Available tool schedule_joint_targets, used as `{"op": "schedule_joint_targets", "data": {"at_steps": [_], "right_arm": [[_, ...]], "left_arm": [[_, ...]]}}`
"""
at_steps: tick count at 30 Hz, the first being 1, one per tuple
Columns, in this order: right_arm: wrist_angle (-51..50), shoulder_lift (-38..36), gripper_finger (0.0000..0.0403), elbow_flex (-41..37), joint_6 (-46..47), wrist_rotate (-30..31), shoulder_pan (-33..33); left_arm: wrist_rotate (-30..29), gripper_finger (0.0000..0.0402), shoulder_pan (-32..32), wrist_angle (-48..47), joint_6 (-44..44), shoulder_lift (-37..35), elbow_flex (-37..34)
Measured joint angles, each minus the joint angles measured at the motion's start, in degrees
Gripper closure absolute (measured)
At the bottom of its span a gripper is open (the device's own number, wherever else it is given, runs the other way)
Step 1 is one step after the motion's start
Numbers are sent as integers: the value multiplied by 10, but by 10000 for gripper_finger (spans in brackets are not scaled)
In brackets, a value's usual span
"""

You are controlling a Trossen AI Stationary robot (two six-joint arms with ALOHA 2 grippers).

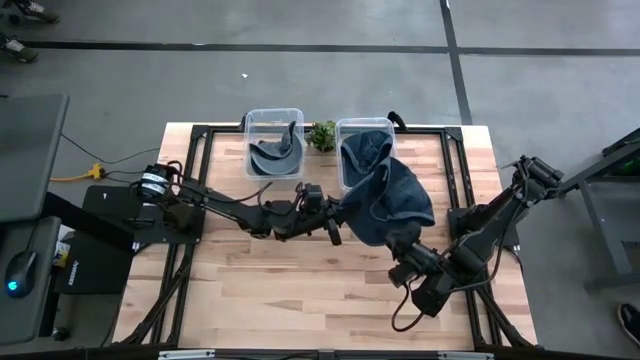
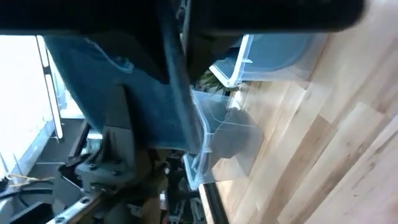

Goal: Pick & Place hat
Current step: Put the blue cap into the right transparent bin

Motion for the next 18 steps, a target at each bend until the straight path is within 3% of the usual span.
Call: {"op": "schedule_joint_targets", "data": {"at_steps": [3, 9, 18], "right_arm": [[-3, 0, 389, 0, -4, -19, 0], [-7, 0, 395, 0, 26, -39, 0], [-15, 0, 397, 0, 46, -54, 1]], "left_arm": [[5, 396, 0, -5, -2, 0, 0], [22, 384, 5, -27, 11, 0, 0], [99, 303, 19, -52, 143, 0, -1]]}}
